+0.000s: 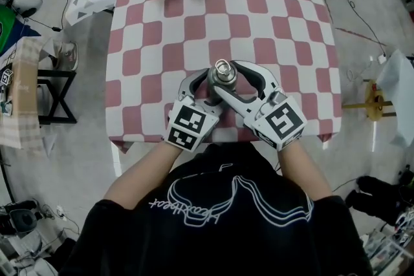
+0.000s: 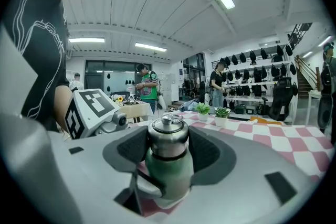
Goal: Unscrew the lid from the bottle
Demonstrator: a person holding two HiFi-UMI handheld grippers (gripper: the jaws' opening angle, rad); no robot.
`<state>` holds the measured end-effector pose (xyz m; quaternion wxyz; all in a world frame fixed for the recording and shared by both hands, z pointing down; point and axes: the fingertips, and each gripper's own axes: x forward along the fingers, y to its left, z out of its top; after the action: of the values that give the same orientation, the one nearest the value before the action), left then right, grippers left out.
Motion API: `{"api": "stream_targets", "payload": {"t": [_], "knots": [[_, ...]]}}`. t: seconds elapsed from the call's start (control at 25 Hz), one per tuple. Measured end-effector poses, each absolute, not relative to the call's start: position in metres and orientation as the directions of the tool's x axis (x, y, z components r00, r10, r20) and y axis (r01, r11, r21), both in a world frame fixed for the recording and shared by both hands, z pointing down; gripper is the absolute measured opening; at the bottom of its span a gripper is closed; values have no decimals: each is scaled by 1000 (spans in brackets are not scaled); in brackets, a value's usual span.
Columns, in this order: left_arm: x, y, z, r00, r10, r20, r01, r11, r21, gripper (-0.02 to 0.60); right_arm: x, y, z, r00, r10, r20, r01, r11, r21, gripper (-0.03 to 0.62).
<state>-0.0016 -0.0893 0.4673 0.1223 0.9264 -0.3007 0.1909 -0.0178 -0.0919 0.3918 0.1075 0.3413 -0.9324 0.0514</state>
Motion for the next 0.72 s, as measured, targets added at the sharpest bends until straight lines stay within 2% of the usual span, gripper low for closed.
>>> {"api": "stream_targets", "payload": {"t": [0.32,0.72], "knots": [[-2,-89,468,775,-468,424,-557,-823,111,345,-20,-93,392,-772,-588,242,-612,790,-32,247],[-3,-88,468,855,-309,416,-386,-916,112,345,-20,-93,394,-830,-468,303,-504,863,-46,245]]}}
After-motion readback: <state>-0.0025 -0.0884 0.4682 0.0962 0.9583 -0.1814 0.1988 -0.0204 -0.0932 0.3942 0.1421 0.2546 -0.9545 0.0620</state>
